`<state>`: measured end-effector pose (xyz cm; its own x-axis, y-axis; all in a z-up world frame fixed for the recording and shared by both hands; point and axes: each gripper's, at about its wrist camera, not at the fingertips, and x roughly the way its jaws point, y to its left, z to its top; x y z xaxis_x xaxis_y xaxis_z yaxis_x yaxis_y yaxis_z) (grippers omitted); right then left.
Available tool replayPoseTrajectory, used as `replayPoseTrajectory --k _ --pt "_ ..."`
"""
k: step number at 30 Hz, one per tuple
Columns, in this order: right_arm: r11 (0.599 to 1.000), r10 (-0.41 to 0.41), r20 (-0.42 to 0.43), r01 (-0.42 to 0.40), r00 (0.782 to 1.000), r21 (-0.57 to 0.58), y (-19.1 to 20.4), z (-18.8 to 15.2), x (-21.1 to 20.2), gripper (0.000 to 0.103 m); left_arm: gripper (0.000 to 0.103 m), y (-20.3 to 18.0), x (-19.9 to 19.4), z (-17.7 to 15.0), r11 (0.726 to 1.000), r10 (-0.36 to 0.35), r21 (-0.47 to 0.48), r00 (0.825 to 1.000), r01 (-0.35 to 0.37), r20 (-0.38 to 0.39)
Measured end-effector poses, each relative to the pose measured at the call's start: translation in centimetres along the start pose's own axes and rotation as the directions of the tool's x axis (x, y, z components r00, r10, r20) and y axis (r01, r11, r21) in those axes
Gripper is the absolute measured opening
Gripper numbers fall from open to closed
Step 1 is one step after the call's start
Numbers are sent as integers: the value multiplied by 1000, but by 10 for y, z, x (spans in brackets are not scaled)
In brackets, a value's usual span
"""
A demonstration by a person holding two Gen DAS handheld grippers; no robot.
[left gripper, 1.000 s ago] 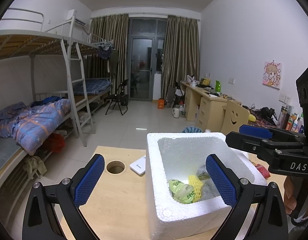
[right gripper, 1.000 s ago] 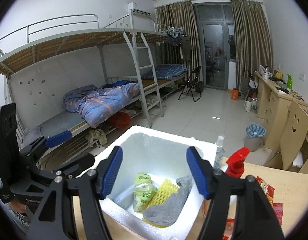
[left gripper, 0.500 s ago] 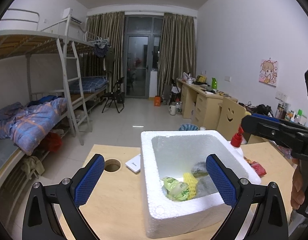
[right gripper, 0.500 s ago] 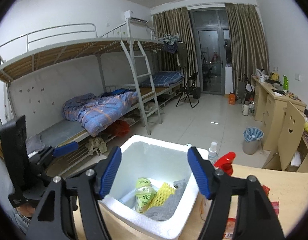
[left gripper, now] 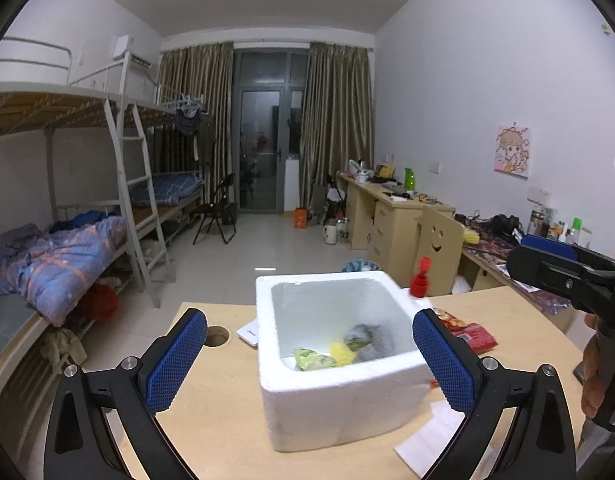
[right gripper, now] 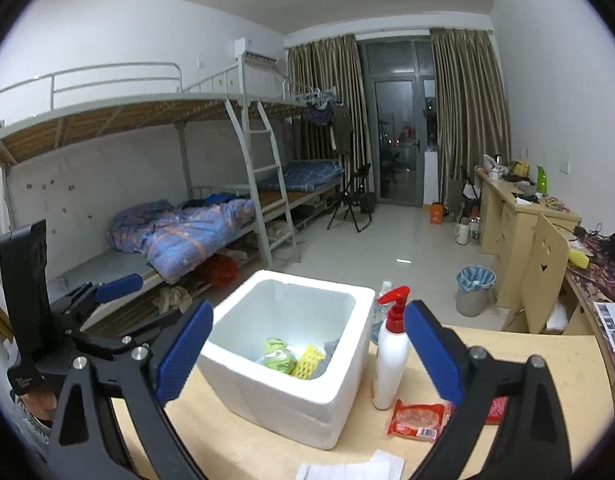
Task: Organize soft objects
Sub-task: 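Withdraw both tools from the foam box back toward the table, then move left tool toward the white tissue sheet on the table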
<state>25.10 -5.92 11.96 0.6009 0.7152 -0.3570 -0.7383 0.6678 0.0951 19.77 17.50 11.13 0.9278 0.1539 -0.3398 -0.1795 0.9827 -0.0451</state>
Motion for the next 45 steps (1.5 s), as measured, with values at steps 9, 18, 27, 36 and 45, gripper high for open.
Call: replayPoseTrajectory --k 9,18,27,36,45 --pt "1000 1 57 -2 998 6 11 -1 -42 101 103 -28 -56 4 999 -13 30 999 12 49" --pt "999 -14 93 10 996 50 -2 -19 -87 103 103 -49 -94 -12 1000 -22 5 996 22 84" --pt "999 -45 174 40 984 27 4 -37 -126 103 103 -68 -131 -27 999 -46 25 990 43 136" --pt "997 -75 189 70 979 34 2 -60 -146 103 103 -80 -144 -47 998 -57 30 988 53 146" --pt "990 -139 179 132 974 50 -7 -89 -143 103 103 -82 -145 -75 996 -89 7 980 89 176"
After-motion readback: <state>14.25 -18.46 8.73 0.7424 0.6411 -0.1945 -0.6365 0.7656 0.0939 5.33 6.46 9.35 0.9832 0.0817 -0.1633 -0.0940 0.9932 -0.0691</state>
